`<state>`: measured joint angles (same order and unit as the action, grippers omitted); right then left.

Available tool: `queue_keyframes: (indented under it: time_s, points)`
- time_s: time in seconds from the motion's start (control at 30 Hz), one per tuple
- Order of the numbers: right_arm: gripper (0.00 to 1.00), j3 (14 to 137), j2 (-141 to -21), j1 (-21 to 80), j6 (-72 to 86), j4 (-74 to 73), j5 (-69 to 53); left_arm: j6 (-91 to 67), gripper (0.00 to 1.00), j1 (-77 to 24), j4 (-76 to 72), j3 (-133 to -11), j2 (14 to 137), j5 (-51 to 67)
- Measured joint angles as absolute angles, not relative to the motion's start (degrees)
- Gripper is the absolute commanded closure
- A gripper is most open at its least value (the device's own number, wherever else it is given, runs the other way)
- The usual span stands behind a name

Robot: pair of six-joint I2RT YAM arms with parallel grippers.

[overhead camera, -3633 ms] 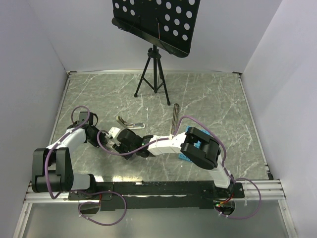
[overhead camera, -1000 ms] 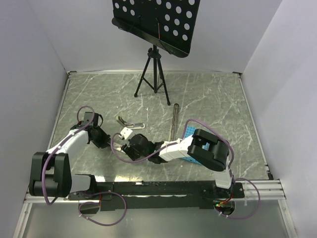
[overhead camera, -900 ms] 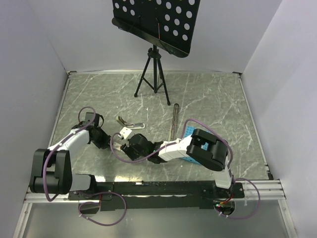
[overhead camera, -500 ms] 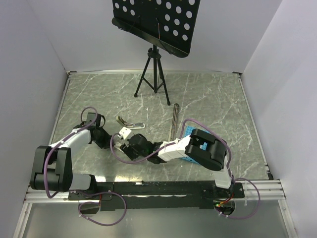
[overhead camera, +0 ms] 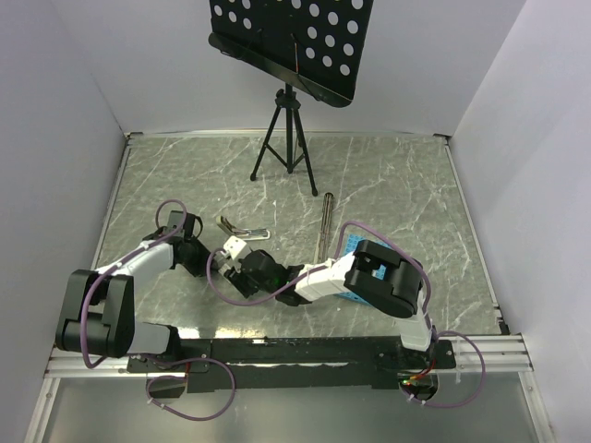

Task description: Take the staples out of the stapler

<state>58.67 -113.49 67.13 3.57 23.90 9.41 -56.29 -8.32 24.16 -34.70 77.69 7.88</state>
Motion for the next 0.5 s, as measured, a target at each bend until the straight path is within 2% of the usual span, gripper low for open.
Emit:
queue_keyframes:
  time_s: [0.13,0.33,0.5]
  points:
    - [0.39,58.06,-113.49,67.13,3.55,24.95,9.80,-56.86,0.84,-9.23,23.46,-34.61,77.49,6.98]
    - [0.37,55.35,-112.86,67.11,3.60,28.47,10.55,-57.17,0.71,-10.11,25.41,-34.09,75.16,4.51]
    - [0.34,52.27,-110.72,67.07,3.64,29.34,11.11,-56.62,0.69,-10.57,29.91,-34.98,74.39,2.50]
